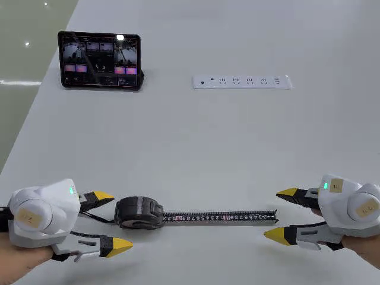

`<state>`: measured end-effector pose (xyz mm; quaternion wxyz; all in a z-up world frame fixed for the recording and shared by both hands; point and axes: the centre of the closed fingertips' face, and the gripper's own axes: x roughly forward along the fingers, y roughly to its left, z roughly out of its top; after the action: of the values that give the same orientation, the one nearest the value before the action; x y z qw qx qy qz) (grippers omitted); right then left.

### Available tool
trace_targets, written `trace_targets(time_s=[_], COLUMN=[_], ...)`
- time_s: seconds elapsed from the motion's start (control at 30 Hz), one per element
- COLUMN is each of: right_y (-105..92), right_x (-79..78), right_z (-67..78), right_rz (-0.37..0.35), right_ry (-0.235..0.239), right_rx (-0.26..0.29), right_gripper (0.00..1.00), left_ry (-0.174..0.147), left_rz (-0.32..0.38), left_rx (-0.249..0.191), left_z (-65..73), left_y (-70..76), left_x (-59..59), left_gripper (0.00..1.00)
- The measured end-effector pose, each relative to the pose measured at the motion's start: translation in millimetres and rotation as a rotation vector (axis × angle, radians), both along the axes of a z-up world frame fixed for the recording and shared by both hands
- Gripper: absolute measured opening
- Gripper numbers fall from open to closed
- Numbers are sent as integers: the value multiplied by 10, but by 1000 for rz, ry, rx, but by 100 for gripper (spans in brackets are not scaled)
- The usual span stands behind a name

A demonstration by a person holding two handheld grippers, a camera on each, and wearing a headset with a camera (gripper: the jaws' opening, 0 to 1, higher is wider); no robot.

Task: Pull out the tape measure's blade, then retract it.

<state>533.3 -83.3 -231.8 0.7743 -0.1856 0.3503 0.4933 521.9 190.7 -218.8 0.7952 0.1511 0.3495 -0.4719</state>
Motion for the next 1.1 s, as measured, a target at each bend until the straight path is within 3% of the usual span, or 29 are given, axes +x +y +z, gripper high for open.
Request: trace_targets(time_s=[0.37, 0.63, 1.1], right_y=[-18, -37, -114], right_x=[-121, -233, -398], right_z=[98, 151, 139], right_rz=[-16, -28, -43], right_ry=[-1, -7, 9], right_rx=[8, 8, -10], right_gripper=[60, 66, 74], left_ry=[-24, -28, -30], left_rz=[84, 146, 200], left_rx=[-23, -41, -60], left_z=[121, 169, 213], left_y=[110, 168, 243], left_x=[-19, -109, -230], left_gripper=[69, 75, 82])
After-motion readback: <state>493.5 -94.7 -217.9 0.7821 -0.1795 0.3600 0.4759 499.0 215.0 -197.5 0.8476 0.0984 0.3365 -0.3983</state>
